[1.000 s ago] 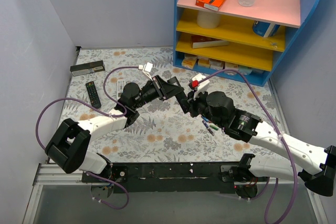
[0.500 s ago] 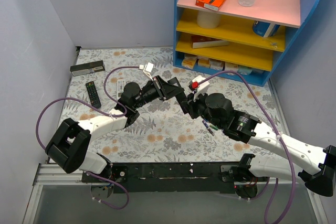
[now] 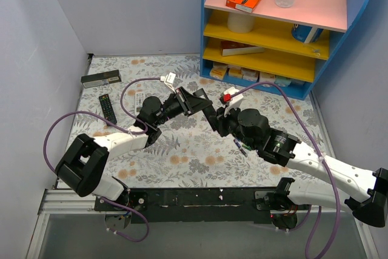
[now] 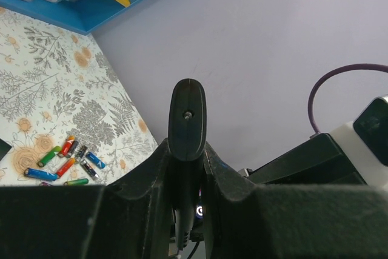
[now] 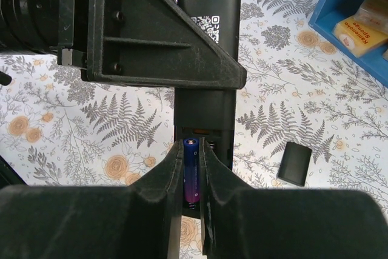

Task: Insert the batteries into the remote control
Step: Load the battery into the remote control.

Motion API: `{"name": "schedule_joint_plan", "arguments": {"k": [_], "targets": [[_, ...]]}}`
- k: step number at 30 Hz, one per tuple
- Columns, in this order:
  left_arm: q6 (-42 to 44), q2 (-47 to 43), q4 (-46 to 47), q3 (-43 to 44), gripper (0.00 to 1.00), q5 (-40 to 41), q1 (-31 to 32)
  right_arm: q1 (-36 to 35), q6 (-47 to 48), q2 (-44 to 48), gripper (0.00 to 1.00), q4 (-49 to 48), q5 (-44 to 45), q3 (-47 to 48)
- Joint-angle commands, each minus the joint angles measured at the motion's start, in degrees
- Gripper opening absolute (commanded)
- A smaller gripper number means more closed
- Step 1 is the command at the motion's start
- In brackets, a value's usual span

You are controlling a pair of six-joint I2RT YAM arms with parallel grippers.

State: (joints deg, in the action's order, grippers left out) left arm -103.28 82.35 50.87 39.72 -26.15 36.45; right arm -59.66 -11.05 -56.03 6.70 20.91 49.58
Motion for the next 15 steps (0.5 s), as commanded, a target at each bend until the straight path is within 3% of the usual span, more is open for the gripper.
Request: {"name": "schedule_joint_plan", "arguments": {"k": [1, 15], "targets": [[-8.24, -1.22, 9.42, -0.70, 0.00, -0.22, 0.38, -0.11, -1.08, 0.04, 0.18, -0.11, 1.16, -2.30], [-11.85, -1.13, 9.95, -2.19, 0.00, -0.74, 0.38, -0.11, -0.99, 0.22, 0.27, -1.16, 1.24, -2.74]]}}
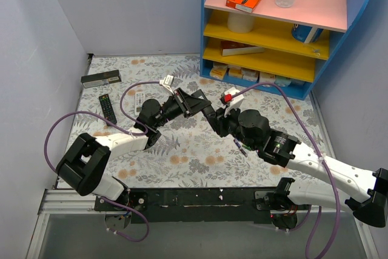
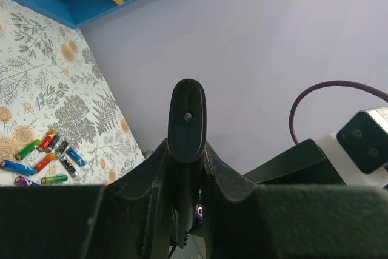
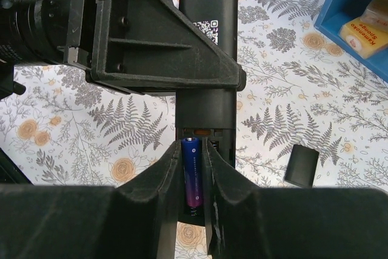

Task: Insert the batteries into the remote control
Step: Load the battery into the remote control.

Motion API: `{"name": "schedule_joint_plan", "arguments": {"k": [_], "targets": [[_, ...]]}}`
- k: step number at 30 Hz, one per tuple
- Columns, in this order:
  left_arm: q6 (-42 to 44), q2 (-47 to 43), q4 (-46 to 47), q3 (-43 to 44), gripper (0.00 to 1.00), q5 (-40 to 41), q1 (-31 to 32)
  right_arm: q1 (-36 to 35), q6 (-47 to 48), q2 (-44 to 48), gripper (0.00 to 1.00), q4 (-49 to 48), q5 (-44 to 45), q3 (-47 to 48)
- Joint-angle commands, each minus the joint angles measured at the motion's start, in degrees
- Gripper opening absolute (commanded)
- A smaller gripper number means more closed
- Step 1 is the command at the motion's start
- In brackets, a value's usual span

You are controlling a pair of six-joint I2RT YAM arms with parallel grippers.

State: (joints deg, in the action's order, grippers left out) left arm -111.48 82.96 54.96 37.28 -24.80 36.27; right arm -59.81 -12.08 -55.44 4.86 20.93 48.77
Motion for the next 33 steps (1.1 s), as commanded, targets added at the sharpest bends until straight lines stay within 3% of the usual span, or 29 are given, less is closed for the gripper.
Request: {"name": "schedule_joint_plan", "arguments": {"k": [1, 14, 26, 33], "targets": [[-3.74, -1.83, 5.77, -0.01, 0.00, -2.01, 0.64, 0.05, 0.12, -0.37, 0.26, 0.67, 1.13, -1.84], [-3.39, -2.01, 6.04, -1.33, 0.00, -2.71, 0.64, -0.04, 0.39, -0.72, 0.34, 1.55, 0.43, -0.08], [-2.51, -1.13, 5.33, -1.24, 0.00, -3.42, 0.64, 0.05, 2.41, -2.22, 0.52, 3.75, 0.43, 4.05], [-2.34, -0.34, 5.33, -0.63, 0.00, -4.03, 0.55, 0.05, 2.85, -2.74, 0.56, 4.89, 1.04, 6.07]]}}
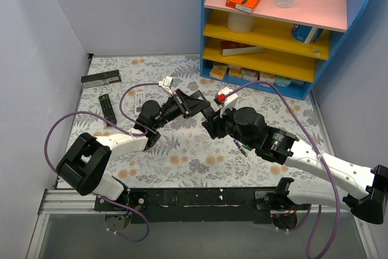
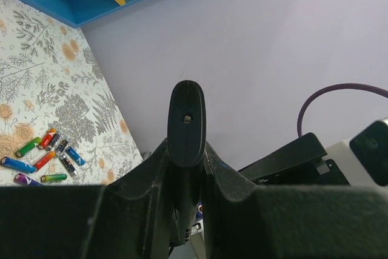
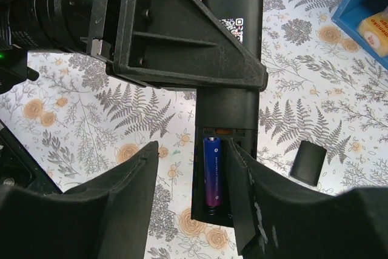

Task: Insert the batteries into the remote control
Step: Load the battery into the remote control.

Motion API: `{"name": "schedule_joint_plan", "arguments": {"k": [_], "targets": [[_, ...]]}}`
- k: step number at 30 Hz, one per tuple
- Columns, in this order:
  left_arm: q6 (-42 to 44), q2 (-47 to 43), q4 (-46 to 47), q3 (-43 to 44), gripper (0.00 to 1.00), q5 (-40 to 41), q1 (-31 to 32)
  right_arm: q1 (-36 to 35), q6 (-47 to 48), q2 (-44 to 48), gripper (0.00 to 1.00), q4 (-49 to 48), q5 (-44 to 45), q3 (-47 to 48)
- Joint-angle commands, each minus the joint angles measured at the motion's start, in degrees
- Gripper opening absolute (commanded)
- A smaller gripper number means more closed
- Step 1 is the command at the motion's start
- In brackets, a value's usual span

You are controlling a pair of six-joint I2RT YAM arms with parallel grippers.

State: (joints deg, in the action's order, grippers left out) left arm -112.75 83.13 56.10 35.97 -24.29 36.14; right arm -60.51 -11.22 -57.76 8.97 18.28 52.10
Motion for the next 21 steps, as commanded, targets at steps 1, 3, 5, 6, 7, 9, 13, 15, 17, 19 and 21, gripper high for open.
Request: {"name": "schedule_joint_plan", "arguments": {"k": [1, 3, 5, 6, 7, 9, 13, 15, 17, 19, 21], "targets": [[-0.98, -0.43, 4.20, 0.77, 0.00, -4.45, 0.77, 0.75, 2.17, -0.43, 0.57, 0.87, 3.78, 2.83], [-1.07, -0.25, 4.20, 0.68, 0.00, -4.36, 0.69, 0.75, 2.35, -0.69, 0.59, 1.13, 3.95, 3.62], [-1.07, -0.25, 4.11, 0.60, 0.00, -4.27, 0.60, 0.75, 2.96, -1.21, 0.62, 2.01, 3.78, 5.11], [-0.98, -0.16, 4.11, 0.68, 0.00, -4.27, 0.51, 0.75, 3.14, -1.30, 0.63, 2.28, 3.52, 5.73], [-1.07, -0.08, 4.20, 0.68, 0.00, -4.36, 0.34, 0.66, 3.57, -1.39, 0.64, 2.71, 3.51, 6.26], [-1.16, -0.08, 4.28, 0.34, 0.00, -4.27, 0.07, 0.75, 4.01, -1.66, 0.66, 3.24, 3.60, 7.49], [-0.98, 0.01, 4.55, 0.07, 0.00, -4.45, -0.37, 0.75, 4.81, -2.10, 0.67, 4.21, 3.25, 9.16], [-0.98, 0.01, 4.55, 0.07, 0.00, -4.45, -0.54, 0.75, 5.16, -2.18, 0.68, 4.65, 2.81, 9.86], [-0.98, -0.08, 4.55, -0.02, 0.00, -4.45, -0.89, 0.75, 5.42, -2.36, 0.68, 4.83, 2.64, 10.39], [-0.98, -0.08, 4.46, -0.11, 0.00, -4.53, -1.16, 0.75, 5.95, -2.54, 0.69, 5.26, 2.20, 11.18], [-0.98, -0.08, 4.20, -0.11, 0.00, -4.80, -1.42, 0.66, 6.56, -2.62, 0.69, 5.61, 1.41, 11.88]]}}
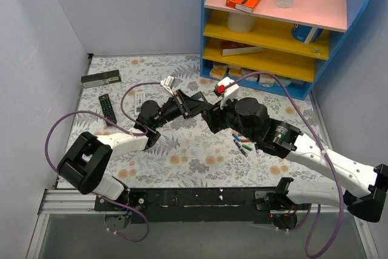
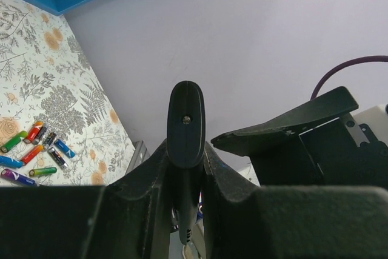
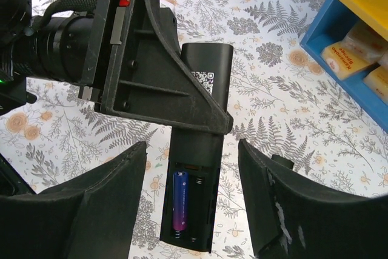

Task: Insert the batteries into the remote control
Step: Load the battery into the remote control.

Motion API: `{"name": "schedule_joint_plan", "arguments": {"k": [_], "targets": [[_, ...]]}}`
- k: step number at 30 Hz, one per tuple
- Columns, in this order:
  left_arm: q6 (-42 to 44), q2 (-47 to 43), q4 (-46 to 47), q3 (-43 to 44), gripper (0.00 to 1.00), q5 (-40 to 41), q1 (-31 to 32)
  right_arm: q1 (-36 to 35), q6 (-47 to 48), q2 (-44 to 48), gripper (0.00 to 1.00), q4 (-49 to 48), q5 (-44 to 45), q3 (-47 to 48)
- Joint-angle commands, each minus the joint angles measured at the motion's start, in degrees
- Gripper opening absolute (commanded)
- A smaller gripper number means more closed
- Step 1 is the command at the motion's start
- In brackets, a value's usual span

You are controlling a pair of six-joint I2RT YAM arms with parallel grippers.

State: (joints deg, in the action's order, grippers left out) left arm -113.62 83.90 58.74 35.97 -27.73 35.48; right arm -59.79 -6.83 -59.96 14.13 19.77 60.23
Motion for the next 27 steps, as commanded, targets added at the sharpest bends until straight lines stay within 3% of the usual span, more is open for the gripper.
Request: {"name": "schedule_joint_plan", "arguments": {"k": [1, 6, 12, 17, 24, 27], "targets": [[-0.11, -0.84, 1.29, -0.11, 0.00, -1.63, -1.12, 0.02, 2.61, -0.42, 0.69, 0.46, -0.34, 4.45], [0.86, -1.28, -1.95, 0.68, 0.00, -4.26, -3.05, 0.02, 6.65, -0.85, 0.69, 2.74, -3.24, 8.23], [2.70, -1.28, -7.40, 3.66, 0.00, -11.11, -5.77, 0.29, 23.42, -2.44, 0.69, 12.31, -12.38, 15.44], [6.83, -1.10, -13.47, 7.27, 0.00, -16.30, -6.39, 0.38, 38.52, -0.77, 0.68, 15.58, -23.70, 13.96], [11.05, -1.37, -19.54, 10.97, 0.00, -21.57, -6.39, 0.55, 42.86, -2.88, 0.65, 19.44, -27.23, 14.48], [10.97, -1.19, -19.63, 11.58, 0.00, -22.98, -6.39, 0.81, 44.00, -3.32, 0.55, 19.88, -28.12, 14.48]]}}
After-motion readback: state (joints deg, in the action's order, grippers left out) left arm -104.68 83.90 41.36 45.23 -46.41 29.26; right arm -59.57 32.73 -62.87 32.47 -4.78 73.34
